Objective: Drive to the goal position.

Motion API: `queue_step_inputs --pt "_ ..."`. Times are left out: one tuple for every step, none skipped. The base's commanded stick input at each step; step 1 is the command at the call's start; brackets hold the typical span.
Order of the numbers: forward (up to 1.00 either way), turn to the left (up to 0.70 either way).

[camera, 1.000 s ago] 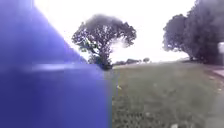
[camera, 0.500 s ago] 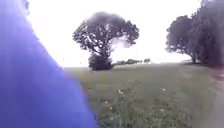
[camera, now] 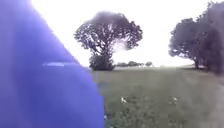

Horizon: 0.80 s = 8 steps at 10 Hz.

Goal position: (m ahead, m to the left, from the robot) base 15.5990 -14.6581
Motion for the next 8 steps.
queue_step_inputs --pt "1.0 -0.4" --pt "1.0 -0.29" --pt "1.0 -0.02" --pt "1.0 0.0" --pt "1.0 0.0" --pt "1.0 0.0" --pt "1.0 0.0" --pt "1.0 0.0"
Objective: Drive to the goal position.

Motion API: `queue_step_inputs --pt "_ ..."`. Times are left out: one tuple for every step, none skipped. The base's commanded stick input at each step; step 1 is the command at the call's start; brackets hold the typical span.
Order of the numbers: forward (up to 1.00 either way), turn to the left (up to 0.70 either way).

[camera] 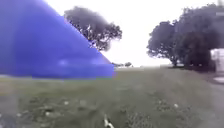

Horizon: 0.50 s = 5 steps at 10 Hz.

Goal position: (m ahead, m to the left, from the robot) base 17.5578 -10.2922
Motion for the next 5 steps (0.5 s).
queue_step_inputs --pt "1.0 0.0" --pt "1.0 0.0" --pt "1.0 0.0" --pt "1.0 0.0" --pt "1.0 0.0"
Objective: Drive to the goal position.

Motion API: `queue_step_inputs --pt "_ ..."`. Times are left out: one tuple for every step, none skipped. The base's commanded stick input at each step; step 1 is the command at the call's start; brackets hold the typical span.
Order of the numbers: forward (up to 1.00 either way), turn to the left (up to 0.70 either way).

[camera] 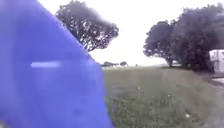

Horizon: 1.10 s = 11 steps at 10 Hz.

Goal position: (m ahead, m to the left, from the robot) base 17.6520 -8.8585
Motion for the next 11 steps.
queue_step_inputs --pt "1.0 0.0" --pt "1.0 0.0" --pt "1.0 -0.16" --pt "1.0 -0.39" --pt "1.0 -0.13" --pt "1.0 0.0" --pt "1.0 0.0" --pt "1.0 0.0" --pt "1.0 0.0" --pt "1.0 0.0" --pt "1.0 0.0"
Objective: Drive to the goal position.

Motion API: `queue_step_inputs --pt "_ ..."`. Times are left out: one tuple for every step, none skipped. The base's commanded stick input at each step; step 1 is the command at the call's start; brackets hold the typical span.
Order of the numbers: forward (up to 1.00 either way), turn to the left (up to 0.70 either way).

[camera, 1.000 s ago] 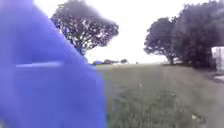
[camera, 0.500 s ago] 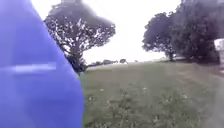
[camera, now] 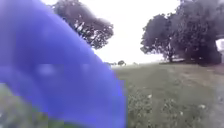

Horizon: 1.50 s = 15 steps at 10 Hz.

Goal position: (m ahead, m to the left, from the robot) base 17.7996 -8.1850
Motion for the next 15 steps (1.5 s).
queue_step_inputs --pt "1.0 0.0" --pt "1.0 0.0" --pt "1.0 0.0" --pt "1.0 0.0" --pt "1.0 0.0" --pt "1.0 0.0" --pt "1.0 0.0" --pt "1.0 0.0" --pt "1.0 0.0" --pt "1.0 0.0" --pt "1.0 -0.4" --pt "1.0 -0.4" --pt "1.0 -0.4" --pt "1.0 0.0" --pt "1.0 0.0"
